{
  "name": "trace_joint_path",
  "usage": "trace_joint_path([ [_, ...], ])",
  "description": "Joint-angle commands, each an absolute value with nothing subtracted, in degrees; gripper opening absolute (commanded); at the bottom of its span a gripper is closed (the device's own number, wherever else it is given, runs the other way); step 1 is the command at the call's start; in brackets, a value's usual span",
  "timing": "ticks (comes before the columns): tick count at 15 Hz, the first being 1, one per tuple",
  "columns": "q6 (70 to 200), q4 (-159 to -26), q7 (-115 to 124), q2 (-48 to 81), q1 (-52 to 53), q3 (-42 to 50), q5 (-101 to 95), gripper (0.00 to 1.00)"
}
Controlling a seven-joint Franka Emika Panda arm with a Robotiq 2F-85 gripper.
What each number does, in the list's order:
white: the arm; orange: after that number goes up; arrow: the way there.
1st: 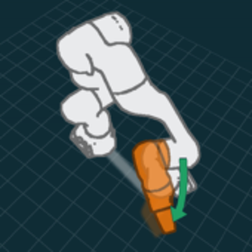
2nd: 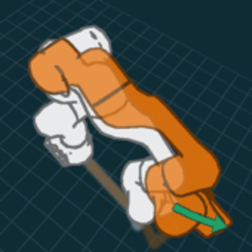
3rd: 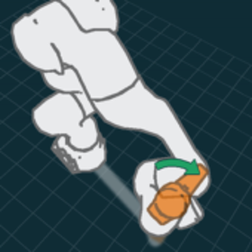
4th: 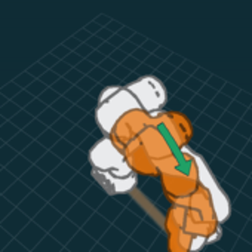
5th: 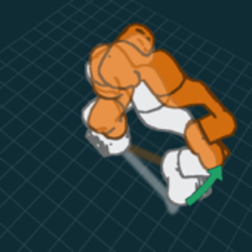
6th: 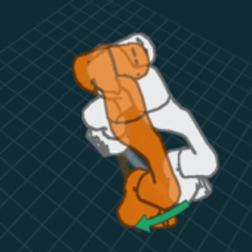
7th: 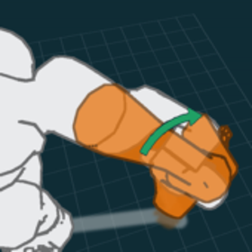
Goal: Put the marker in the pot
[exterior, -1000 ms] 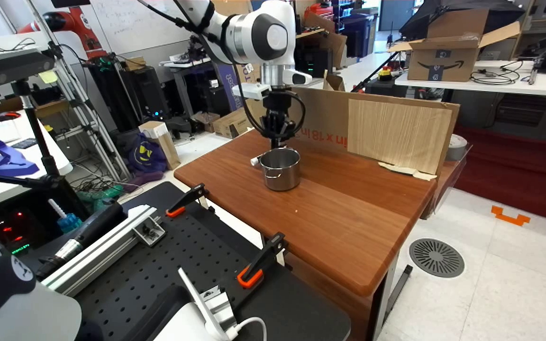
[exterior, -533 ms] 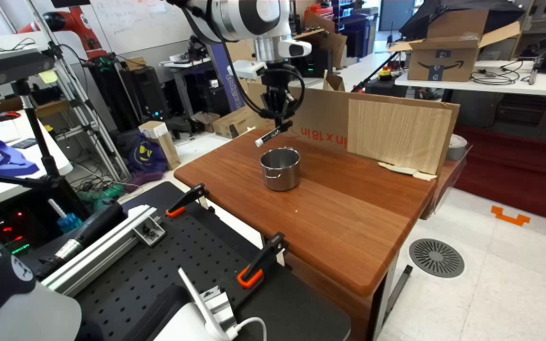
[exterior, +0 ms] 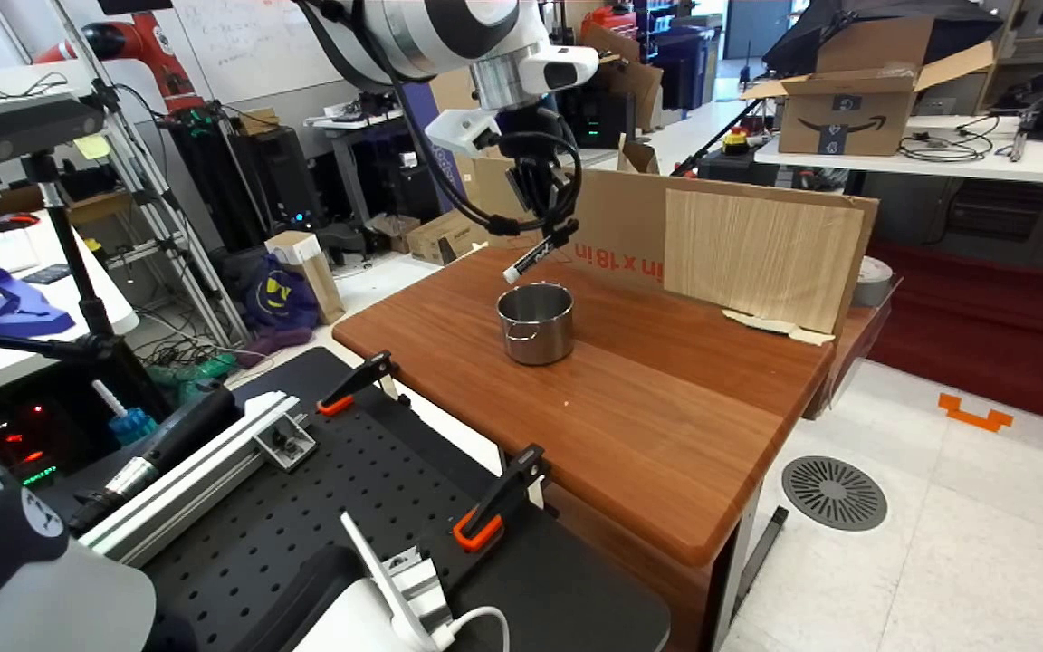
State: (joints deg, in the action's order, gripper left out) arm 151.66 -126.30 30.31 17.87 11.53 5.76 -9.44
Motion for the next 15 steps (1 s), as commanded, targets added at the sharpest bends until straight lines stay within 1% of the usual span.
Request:
trace_joint_path([
  [1, 156.7, -132.0, 34.8, 13.7, 12.4, 8.3, -13.9, 0.05],
  [8, 159.2, -133.8, 40.6, 14.3, 12.1, 11.1, -20.7, 0.05],
  [15, 158.8, -133.9, 44.4, 16.9, 12.4, 11.6, -26.6, 0.05],
])
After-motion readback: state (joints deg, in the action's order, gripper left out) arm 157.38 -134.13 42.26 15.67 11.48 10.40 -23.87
